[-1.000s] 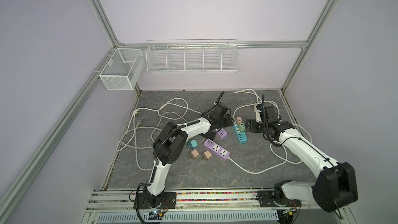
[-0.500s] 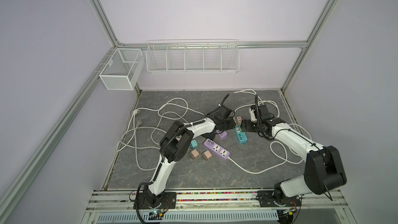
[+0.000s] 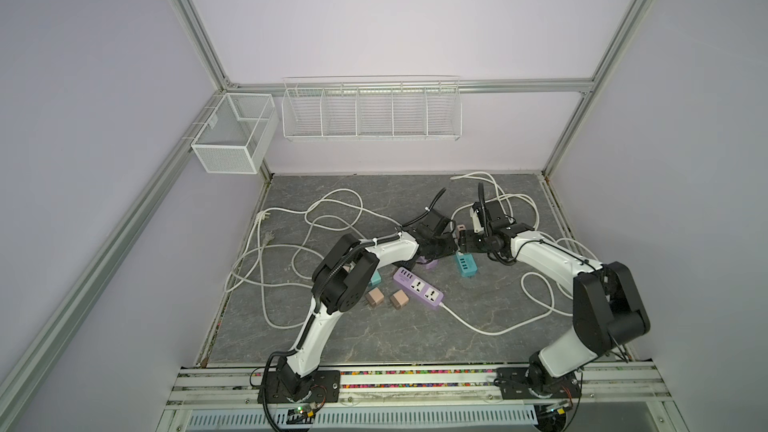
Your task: Pull the plug off the socket
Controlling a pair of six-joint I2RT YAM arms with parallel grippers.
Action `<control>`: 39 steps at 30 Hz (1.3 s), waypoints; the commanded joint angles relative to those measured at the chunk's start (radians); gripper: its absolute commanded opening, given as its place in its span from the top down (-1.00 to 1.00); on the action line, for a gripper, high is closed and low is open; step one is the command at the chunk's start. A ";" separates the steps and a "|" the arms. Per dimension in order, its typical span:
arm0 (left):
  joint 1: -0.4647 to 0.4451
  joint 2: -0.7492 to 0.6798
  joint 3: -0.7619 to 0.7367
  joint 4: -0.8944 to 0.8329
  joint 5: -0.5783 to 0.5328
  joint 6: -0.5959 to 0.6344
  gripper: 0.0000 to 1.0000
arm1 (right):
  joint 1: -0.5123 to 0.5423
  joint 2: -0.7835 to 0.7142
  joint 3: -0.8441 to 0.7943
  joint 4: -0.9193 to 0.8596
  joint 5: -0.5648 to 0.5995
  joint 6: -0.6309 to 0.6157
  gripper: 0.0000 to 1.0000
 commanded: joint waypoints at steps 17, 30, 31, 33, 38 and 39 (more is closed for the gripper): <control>-0.009 0.017 -0.059 -0.002 -0.032 -0.010 0.37 | 0.049 0.110 0.074 -0.012 0.098 -0.038 -0.11; -0.013 0.012 -0.062 -0.020 -0.048 -0.006 0.40 | 0.049 0.151 0.066 -0.009 0.101 -0.047 0.17; -0.013 0.011 -0.062 -0.019 -0.045 -0.007 0.40 | 0.049 0.153 0.069 -0.015 0.101 -0.049 0.20; -0.014 0.011 -0.066 -0.021 -0.056 -0.003 0.41 | 0.050 0.149 0.065 -0.009 0.102 -0.053 0.27; -0.014 0.012 -0.068 -0.031 -0.049 -0.004 0.41 | 0.052 0.151 0.069 -0.020 0.089 -0.054 0.38; -0.015 0.011 -0.072 -0.024 -0.044 -0.006 0.41 | 0.053 0.146 0.067 -0.020 0.090 -0.055 0.42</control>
